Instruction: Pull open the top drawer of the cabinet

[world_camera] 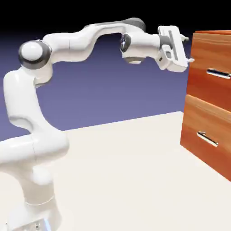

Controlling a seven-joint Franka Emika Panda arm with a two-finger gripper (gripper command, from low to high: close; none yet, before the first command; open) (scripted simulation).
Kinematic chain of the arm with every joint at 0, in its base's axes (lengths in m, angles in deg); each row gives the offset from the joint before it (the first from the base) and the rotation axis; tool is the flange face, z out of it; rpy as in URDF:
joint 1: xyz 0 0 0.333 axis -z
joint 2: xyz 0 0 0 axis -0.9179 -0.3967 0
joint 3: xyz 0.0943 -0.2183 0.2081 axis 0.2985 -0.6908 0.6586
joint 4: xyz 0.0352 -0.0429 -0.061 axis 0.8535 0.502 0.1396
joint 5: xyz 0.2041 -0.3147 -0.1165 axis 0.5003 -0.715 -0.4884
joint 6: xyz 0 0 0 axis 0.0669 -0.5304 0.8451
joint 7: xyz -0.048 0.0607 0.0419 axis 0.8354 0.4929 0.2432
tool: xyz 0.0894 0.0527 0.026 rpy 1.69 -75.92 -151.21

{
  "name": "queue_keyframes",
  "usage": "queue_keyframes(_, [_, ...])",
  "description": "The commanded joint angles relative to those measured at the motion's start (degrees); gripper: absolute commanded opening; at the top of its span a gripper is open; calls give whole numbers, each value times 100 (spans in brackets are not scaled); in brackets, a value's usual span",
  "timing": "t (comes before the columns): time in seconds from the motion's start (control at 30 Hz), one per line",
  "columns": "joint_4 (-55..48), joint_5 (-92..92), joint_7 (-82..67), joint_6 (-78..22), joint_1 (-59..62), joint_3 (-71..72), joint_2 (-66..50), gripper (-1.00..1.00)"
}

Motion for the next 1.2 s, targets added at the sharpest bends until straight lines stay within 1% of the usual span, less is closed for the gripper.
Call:
queue_keyframes(0.0, [-130,250,-46,-10,199,178,15,0])
queue_keyframes(0.57, [-2318,4438,-810,-172,3535,3170,274,0])
queue_keyframes(0.6, [-2318,4438,-810,-172,3535,3170,274,0])
queue_keyframes(0.9, [-4185,3377,549,401,4874,4033,1123,0])
queue_keyframes(0.93, [-4204,3366,563,406,4888,4042,1132,0])
queue_keyframes(0.97, [-4204,3366,563,406,4888,4042,1132,-100])
queue_keyframes(1.0, [-4204,3366,563,406,4888,4042,1132,-100])
queue_keyframes(1.17, [-3166,3959,-29,45,4132,3459,763,-100])
